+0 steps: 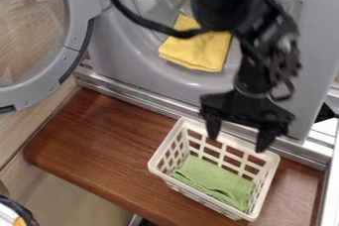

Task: Move the white basket to right side of the table

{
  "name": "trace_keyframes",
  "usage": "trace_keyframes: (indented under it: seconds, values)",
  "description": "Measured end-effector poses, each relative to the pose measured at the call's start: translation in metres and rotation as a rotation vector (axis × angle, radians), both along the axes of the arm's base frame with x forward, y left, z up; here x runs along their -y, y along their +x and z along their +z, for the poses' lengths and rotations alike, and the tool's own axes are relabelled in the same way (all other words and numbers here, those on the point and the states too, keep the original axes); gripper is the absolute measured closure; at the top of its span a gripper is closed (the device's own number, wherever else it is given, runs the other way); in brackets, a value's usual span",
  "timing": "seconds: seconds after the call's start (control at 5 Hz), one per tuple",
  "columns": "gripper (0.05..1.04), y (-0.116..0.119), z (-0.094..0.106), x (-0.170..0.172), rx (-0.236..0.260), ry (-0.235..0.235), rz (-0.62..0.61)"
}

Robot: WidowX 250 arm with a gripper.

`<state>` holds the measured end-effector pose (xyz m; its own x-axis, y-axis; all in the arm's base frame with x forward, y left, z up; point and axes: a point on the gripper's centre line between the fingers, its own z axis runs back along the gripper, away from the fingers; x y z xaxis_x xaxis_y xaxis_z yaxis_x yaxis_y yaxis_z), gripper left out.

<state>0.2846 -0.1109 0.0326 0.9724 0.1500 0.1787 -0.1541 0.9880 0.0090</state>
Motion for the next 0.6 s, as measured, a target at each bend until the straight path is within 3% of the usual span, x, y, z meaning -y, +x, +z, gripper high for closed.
trace_keyframes:
  seconds: [0.2, 0.4, 0.6]
  values:
    - [0.083, 0.0, -0.001, -0.027, -0.065, -0.01, 0.056]
    - [0.083, 0.015, 0.015, -0.035, -0.082, -0.038, 0.031]
    - [0.083, 0.024, 0.03, -0.037, -0.089, -0.007, -0.008]
